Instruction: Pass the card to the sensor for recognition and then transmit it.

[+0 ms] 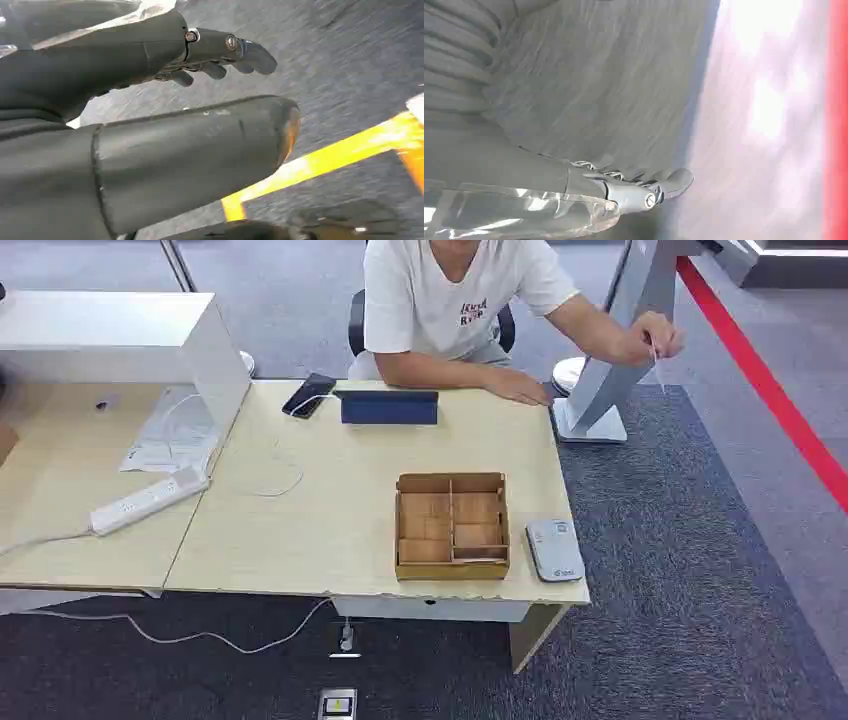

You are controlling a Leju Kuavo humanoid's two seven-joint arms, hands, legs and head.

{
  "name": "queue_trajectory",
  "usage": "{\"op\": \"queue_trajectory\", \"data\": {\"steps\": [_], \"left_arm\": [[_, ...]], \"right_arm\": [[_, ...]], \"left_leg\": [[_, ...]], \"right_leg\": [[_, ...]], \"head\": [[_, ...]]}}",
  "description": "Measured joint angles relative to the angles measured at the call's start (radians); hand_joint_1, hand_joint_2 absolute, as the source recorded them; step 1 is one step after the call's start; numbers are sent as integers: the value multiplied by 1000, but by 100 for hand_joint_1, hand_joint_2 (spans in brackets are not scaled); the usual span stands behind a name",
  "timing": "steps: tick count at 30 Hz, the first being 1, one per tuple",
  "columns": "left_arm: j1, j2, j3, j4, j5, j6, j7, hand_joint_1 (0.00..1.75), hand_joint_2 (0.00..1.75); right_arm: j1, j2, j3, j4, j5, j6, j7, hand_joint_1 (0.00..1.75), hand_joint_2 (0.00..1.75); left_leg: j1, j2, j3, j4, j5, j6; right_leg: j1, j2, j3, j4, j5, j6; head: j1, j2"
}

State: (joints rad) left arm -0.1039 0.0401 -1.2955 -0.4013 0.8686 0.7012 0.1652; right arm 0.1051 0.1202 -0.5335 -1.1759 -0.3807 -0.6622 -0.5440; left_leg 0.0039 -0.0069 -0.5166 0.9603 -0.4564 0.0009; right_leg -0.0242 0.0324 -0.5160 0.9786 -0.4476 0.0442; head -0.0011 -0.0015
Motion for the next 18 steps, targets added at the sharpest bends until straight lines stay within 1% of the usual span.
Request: {"op": "queue_trajectory", "data": {"steps": [2, 4, 6, 10, 12, 15, 17, 18], "left_arm": [[9, 0, 0, 0, 0, -1, -4, 0, 0], [9, 0, 0, -1, 1, -2, -9, 0, 0], [8, -2, 0, -3, 5, -2, -13, 0, 0], [10, -2, 0, -8, 19, -1, -19, 0, 0], [10, -3, 0, -9, 20, -1, -21, 0, 0], [10, -3, 0, -10, 20, -1, -21, 0, 0], [10, -3, 0, -10, 20, -1, -21, 0, 0], [10, -3, 0, -10, 20, -1, -21, 0, 0]], "right_arm": [[8, 1, 85, -82, 60, 0, -21, 0, 175], [17, 2, 186, -161, 184, 0, -34, 0, 175], [15, 8, 271, -224, 280, 0, -17, 0, 175], [15, 19, 413, -334, 410, 0, 7, 0, 175], [14, 21, 465, -371, 444, 0, 10, 0, 175], [15, 22, 522, -416, 472, -1, 14, 0, 175], [15, 22, 556, -443, 548, -1, 19, 0, 175], [14, 22, 574, -456, 608, -1, 31, 0, 175]], "left_leg": [[0, -2, -2, 0, 1, 0], [1, -2, -2, 0, 2, 0], [1, -2, -1, 0, 2, 0], [1, -3, -2, 0, 2, 0], [2, -3, -2, 0, 2, 0], [2, -2, -2, 0, 2, 0], [2, -2, -3, 0, 2, 0], [2, -2, -3, 0, 2, 0]], "right_leg": [[0, -2, 1, 0, 0, 0], [1, -3, 1, 1, 1, -1], [1, -3, 1, 1, 1, -2], [1, -3, 0, 1, 1, -2], [2, -3, 0, 1, 1, -2], [1, -3, -1, 1, 1, -2], [1, -3, -1, 1, 1, -2], [1, -3, -1, 1, 1, -2]], "head": [[0, 0], [0, 0], [0, 0], [0, 0], [0, 0], [0, 0], [0, 0], [0, 0]]}}
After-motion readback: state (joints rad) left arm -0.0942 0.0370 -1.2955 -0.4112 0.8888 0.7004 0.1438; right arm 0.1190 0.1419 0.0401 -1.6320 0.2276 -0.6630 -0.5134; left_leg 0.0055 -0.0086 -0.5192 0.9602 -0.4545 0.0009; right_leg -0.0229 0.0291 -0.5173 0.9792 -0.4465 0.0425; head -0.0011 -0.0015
